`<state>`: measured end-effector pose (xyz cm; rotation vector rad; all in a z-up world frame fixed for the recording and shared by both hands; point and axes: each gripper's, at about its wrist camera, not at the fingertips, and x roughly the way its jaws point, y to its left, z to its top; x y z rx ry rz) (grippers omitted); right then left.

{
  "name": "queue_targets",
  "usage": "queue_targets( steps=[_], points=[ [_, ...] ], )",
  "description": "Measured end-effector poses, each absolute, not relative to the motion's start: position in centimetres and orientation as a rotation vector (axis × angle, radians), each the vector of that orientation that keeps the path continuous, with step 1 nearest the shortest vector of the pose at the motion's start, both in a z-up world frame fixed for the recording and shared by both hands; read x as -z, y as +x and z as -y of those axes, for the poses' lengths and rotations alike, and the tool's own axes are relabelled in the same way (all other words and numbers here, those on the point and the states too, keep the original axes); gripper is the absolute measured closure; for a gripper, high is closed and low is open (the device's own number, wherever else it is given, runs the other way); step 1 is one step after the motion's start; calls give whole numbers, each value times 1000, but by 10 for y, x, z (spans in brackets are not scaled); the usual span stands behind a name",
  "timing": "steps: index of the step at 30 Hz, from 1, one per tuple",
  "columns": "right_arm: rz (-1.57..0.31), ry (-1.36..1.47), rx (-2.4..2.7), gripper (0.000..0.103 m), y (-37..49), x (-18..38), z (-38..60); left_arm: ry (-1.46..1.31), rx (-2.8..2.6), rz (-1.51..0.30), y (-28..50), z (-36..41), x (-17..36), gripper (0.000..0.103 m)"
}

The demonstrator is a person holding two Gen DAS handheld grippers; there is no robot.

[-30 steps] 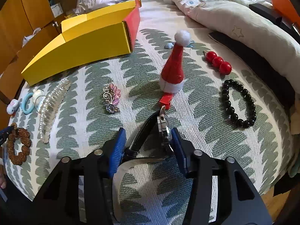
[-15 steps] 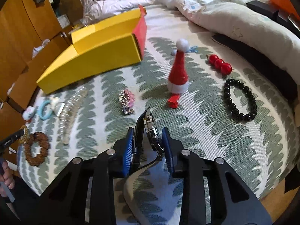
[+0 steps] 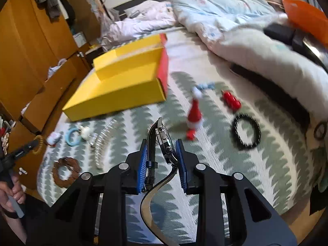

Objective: Organize jewelry
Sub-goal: 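Carry both items into the yellow box and open both grippers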

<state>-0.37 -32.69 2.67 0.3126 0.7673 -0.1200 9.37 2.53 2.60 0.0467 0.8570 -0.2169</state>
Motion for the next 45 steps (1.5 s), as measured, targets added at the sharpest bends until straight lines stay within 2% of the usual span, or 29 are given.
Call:
queue_targets(
  steps=[10,17,22,32,40,45],
  points=[
    [-671,263,-43,76,95,-100,294,69,315,-810,150,36,-86,94],
    [-719,259,-69,76,204,-121,285,72,334,-859,223,83,-87,94],
    [-786,279,-54,76,256,-99,293,81,316,-939,273,106,-56,93],
    [-995,303,32,75,336,-7,322,78,287,-1103,338,120,10,93],
    [-1079,280,65,75,366,22,331,66,312,-1187,362,132,32,93],
    [-1111,280,73,67,375,36,334,54,305,-1197,364,130,31,92]
  ],
)
